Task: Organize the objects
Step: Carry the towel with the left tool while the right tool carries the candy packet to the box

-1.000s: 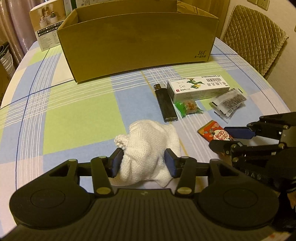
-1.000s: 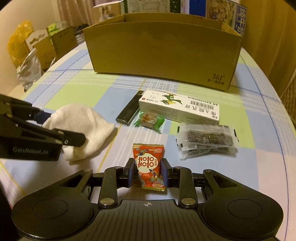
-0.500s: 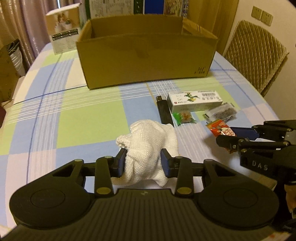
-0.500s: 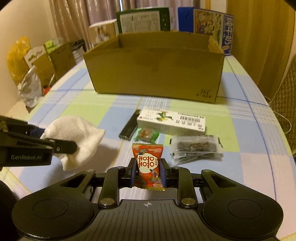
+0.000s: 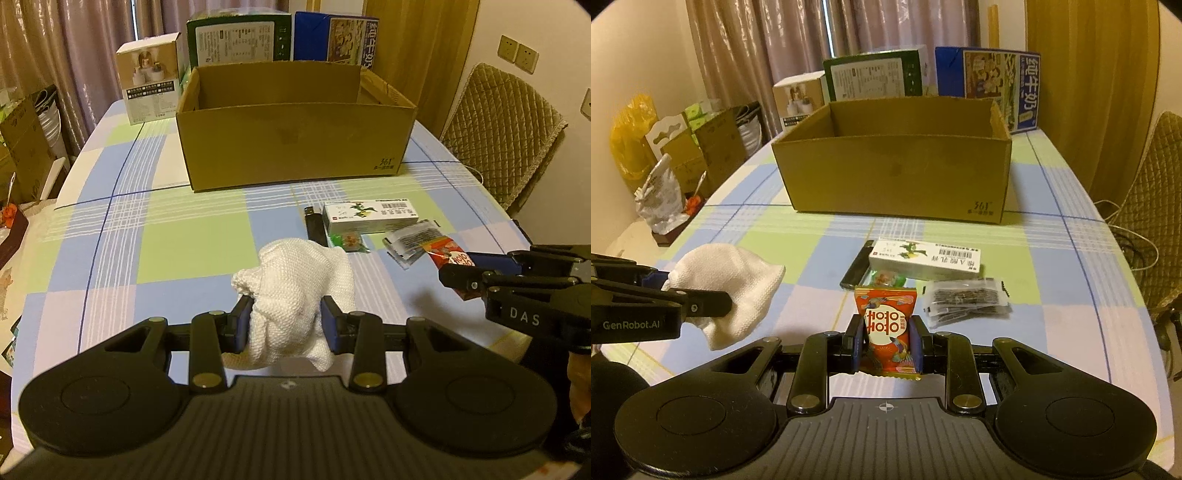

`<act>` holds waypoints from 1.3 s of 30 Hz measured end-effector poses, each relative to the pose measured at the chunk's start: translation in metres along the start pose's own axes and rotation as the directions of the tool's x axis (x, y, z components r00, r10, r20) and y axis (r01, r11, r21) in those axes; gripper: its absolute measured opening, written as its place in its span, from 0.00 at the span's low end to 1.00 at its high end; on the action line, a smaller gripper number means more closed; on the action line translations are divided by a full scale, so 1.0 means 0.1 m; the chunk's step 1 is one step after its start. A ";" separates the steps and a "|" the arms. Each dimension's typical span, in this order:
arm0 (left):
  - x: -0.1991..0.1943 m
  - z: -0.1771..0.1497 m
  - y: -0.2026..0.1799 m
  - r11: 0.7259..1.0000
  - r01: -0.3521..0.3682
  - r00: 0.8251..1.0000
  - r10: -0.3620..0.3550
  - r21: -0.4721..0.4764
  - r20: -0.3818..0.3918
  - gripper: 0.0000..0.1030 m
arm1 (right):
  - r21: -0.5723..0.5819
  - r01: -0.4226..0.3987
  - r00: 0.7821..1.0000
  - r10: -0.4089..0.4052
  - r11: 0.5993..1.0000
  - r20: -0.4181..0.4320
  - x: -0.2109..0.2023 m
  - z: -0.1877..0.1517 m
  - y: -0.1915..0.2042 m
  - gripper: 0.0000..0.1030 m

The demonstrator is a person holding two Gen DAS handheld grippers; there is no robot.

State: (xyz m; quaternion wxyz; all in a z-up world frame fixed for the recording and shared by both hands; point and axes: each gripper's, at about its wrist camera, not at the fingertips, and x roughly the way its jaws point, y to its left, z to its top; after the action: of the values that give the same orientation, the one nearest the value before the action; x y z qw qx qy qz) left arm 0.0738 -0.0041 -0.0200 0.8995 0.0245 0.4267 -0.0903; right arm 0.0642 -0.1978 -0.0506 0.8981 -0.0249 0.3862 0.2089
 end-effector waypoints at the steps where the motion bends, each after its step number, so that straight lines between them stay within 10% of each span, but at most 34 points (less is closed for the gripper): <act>1: -0.02 0.00 -0.01 1.000 0.002 1.000 -0.002 0.001 0.002 0.33 | -0.001 0.002 1.000 -0.002 1.000 0.003 -0.02 0.00 0.00 0.22; 39: -0.20 0.03 -0.14 1.000 0.019 0.999 -0.019 0.009 0.026 0.33 | 0.011 0.013 1.000 -0.013 1.000 0.014 -0.19 0.01 -0.04 0.22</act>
State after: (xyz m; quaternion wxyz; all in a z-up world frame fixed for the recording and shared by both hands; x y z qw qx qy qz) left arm 0.0612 -0.0152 -0.0029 0.9039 0.0232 0.4150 -0.1008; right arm 0.0547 -0.2086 -0.0367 0.9022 -0.0209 0.3811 0.2010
